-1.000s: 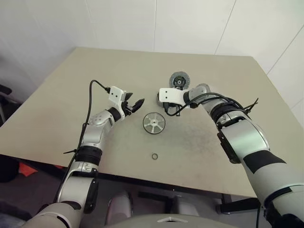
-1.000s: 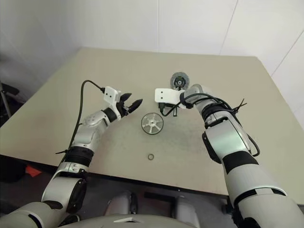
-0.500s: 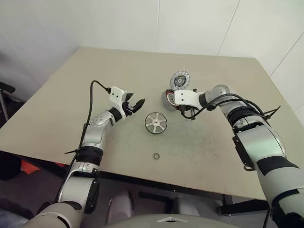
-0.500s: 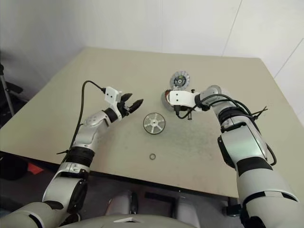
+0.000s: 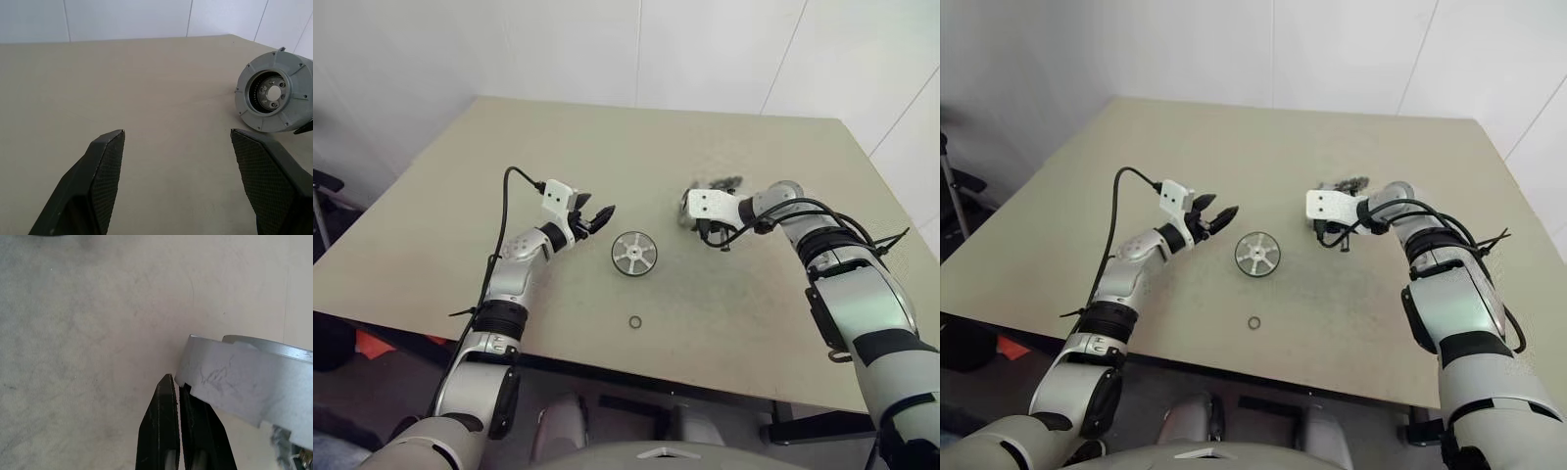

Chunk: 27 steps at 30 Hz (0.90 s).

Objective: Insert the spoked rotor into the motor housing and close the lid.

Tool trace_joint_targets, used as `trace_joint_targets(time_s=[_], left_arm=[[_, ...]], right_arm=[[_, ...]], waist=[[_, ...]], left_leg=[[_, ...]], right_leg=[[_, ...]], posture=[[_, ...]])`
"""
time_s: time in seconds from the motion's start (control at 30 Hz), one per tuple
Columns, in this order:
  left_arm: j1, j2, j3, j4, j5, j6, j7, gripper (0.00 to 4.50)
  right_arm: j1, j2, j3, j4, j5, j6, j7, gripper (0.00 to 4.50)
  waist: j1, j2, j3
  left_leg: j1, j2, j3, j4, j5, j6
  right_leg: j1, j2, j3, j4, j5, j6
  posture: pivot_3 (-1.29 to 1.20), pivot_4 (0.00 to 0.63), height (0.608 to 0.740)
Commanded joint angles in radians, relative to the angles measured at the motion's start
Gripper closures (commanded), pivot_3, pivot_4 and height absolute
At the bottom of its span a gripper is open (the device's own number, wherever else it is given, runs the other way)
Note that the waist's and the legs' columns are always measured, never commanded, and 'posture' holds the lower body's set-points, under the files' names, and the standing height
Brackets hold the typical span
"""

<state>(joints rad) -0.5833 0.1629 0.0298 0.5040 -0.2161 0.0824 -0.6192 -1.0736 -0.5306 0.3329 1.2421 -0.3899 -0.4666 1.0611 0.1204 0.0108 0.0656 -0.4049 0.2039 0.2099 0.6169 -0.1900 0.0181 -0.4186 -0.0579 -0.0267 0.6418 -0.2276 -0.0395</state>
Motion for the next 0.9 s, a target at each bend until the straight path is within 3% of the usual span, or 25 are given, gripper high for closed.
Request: trace_joint_targets(time_s=[0.03, 0.9], left_arm=[[-0.018, 0.005, 0.002, -0.013, 0.0, -0.024, -0.004, 0.81], [-0.019, 0.004, 0.008, 0.005, -0.001, -0.038, 0.004, 0.81]], right_arm=[[-0.028, 0.009, -0.018, -0.036, 0.024, -0.001, -0.004, 4.37], [-0.057, 0.051, 0.01, -0.085, 0.001, -0.051, -0.015, 4.37]], waist=[[0.0, 0.0, 0.0], [0.0, 0.0, 0.0]], left_leg=[[0.0, 0.0, 0.0, 0.0, 0.0, 0.0], [0.0, 0.0, 0.0, 0.0, 0.0, 0.0]], right_leg=[[0.0, 0.0, 0.0, 0.0, 0.0, 0.0], [0.0, 0.0, 0.0, 0.0, 0.0, 0.0]], posture=[[0.0, 0.0, 0.74], [0.0, 0.0, 0.74]])
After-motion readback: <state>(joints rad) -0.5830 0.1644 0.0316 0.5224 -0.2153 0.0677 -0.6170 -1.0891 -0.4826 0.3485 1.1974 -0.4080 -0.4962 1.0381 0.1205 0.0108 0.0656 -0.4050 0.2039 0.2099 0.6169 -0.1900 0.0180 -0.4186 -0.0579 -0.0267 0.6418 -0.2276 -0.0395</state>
